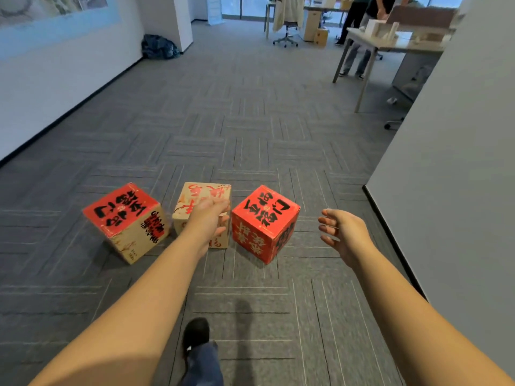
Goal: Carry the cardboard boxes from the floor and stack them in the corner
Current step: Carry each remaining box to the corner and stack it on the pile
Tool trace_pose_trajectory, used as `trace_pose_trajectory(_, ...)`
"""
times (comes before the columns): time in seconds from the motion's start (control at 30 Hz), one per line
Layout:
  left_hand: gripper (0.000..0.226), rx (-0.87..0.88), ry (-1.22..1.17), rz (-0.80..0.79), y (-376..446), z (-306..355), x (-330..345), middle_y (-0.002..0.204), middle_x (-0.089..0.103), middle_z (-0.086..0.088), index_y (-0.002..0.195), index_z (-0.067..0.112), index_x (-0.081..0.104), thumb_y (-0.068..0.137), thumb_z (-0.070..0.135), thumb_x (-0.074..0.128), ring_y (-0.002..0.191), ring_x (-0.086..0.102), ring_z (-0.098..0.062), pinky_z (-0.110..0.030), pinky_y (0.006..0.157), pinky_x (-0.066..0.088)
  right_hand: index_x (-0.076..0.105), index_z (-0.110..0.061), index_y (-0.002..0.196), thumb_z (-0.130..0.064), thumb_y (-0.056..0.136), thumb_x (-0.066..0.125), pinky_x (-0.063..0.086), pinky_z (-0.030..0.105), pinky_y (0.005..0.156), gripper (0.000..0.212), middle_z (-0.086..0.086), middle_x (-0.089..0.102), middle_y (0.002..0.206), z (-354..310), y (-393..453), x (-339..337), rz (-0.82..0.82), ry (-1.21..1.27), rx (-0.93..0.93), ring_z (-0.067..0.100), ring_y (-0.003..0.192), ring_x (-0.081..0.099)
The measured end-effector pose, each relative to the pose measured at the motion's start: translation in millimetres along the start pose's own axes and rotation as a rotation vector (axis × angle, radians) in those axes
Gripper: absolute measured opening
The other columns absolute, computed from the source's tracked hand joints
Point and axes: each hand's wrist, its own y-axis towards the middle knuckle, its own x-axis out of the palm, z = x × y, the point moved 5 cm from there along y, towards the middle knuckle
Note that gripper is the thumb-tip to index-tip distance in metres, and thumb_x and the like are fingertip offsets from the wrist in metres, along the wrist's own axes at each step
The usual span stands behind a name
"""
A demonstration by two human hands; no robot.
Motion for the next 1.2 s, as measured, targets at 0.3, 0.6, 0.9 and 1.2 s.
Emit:
trace_pose_trajectory(0.3, 0.018, -0.078, 0.212, -0.131, 252, 25, -9, 0.114, 0.053, -0.004, 0.111, 0.014, 0.054, 0.096, 0.018, 0.046, 0.109, 0.048, -0.019, -0.039, 0.101, 0.039, 0.054, -0.016, 0.074, -0.013, 0.091, 0.052, 0.041, 0.025, 0.064, 0.017, 0.002, 0.054, 0.072, 14, 175, 85, 0.245, 0.103, 0.119, 0.012, 0.066, 0.052)
trace_pose_trajectory(0.6, 0.042, -0.211, 0.414, -0.243, 415, -21, 19, 0.146, 0.039, -0.009, 0.138, 0.008, 0.040, 0.097, 0.015, 0.044, 0.136, 0.034, -0.024, -0.039, 0.108, 0.033, 0.053, -0.018, 0.076, -0.015, 0.092, 0.052, 0.041, 0.024, 0.063, 0.016, -0.001, 0.057, 0.082, 81, 299, 121, 0.384, 0.107, 0.271, 0.012, 0.075, 0.054)
trace_pose_trajectory(0.9, 0.043, -0.282, 0.477, -0.251, 558, -175, 61, 0.139, 0.044, -0.009, 0.139, 0.005, 0.036, 0.098, 0.014, 0.043, 0.102, 0.043, -0.010, -0.019, 0.080, 0.037, 0.057, -0.015, 0.095, -0.014, 0.093, 0.050, 0.038, 0.033, 0.081, 0.008, 0.005, 0.054, 0.103, 234, 444, 129, 0.422, 0.066, 0.357, 0.018, 0.099, 0.049)
trace_pose_trajectory(1.2, 0.019, -0.170, 0.599, -0.197, 712, -323, 92, 0.101, 0.055, -0.014, 0.108, 0.009, 0.048, 0.090, 0.013, 0.052, 0.079, 0.057, -0.025, -0.031, 0.068, 0.044, 0.059, -0.017, 0.095, -0.013, 0.093, 0.049, 0.036, 0.031, 0.075, 0.011, 0.002, 0.054, 0.093, 388, 567, 125, 0.404, 0.092, 0.390, 0.016, 0.087, 0.048)
